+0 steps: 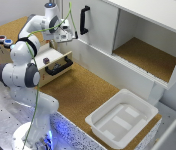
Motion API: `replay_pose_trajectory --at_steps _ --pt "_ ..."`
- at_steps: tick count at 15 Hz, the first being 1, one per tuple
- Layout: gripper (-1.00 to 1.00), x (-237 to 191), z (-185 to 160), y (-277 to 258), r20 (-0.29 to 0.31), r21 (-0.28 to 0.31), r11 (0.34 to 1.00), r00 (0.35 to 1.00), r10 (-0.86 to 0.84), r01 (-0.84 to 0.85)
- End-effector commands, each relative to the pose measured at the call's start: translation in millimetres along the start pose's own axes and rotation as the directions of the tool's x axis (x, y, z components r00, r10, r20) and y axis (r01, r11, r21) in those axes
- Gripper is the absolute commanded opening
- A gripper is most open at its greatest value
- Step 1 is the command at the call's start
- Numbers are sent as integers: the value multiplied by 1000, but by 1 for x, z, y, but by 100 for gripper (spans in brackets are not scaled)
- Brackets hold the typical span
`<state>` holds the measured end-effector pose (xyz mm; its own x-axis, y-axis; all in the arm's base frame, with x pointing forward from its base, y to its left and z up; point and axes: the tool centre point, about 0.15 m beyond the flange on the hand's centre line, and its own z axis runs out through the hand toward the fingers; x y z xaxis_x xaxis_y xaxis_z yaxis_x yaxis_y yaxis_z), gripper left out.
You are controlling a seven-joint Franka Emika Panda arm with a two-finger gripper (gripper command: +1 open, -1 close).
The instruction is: Move to the drawer and store the purple object
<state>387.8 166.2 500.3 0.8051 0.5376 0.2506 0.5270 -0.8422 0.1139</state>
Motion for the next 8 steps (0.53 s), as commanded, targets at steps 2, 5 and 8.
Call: replay_pose_trajectory --at_steps 2,5,8 --pt "100 7 -5 17 34 76 990 993 113 -115" --pt "100 7 -5 17 34 76 990 993 113 -115" --pt "100 23 3 0 131 120 992 991 11 -27"
